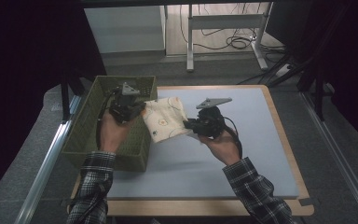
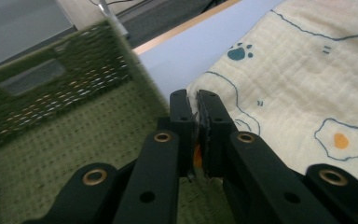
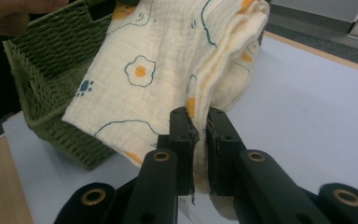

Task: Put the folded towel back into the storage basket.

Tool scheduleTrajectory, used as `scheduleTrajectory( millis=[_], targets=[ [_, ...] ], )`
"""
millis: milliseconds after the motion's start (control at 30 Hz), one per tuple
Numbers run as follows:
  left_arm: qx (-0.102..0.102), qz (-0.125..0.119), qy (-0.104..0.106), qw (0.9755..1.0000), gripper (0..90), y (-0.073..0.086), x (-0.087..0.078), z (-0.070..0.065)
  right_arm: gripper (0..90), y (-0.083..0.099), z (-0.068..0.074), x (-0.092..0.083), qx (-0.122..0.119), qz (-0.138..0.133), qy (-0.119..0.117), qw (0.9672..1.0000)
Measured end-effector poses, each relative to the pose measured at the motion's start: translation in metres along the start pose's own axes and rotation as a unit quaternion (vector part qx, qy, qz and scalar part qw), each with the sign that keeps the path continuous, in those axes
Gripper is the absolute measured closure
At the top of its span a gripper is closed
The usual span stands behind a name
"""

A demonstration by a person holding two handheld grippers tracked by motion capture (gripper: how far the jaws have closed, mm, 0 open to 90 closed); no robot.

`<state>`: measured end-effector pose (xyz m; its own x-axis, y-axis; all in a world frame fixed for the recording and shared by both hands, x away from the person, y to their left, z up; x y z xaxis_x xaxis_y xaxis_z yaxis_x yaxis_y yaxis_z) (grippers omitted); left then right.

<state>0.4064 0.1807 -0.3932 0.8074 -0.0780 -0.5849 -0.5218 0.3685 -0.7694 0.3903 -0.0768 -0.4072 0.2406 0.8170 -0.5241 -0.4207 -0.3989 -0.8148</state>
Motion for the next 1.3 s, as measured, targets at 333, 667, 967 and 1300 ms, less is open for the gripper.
scheduleTrajectory(
  millis=[333,667,967,1300],
  targets=[
    [-0.018,0.006,-0.029,0.9994,85.5,0.012,-0.01,0.038,82.1,-0.024,0.012,0.034,0.0,-0.003,-0.027,0.9996],
    [-0.033,0.018,-0.054,0.9978,85.5,0.027,-0.017,0.067,82.0,-0.038,0.025,0.068,-0.006,-0.004,-0.037,0.9993],
    [-0.043,0.034,-0.072,0.9958,85.5,0.048,-0.019,0.088,81.9,-0.043,0.037,0.098,-0.016,0.005,-0.046,0.9988],
    [-0.048,0.052,-0.087,0.9937,85.6,0.068,-0.016,0.103,81.8,-0.042,0.049,0.127,-0.024,0.021,-0.048,0.9984]
  ],
)
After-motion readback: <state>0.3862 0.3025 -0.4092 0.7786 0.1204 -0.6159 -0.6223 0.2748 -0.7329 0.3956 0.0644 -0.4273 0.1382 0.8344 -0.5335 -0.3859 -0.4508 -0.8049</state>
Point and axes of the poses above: each handheld gripper's, and its own axes: x roughly forward along the jaws, y roughly out of its underside, z roughly to its left, the point moved 3 cm from there along x, roughly forward along the jaws, and after that the axes turned 15 degrees about -y, right-handed, at the moved point
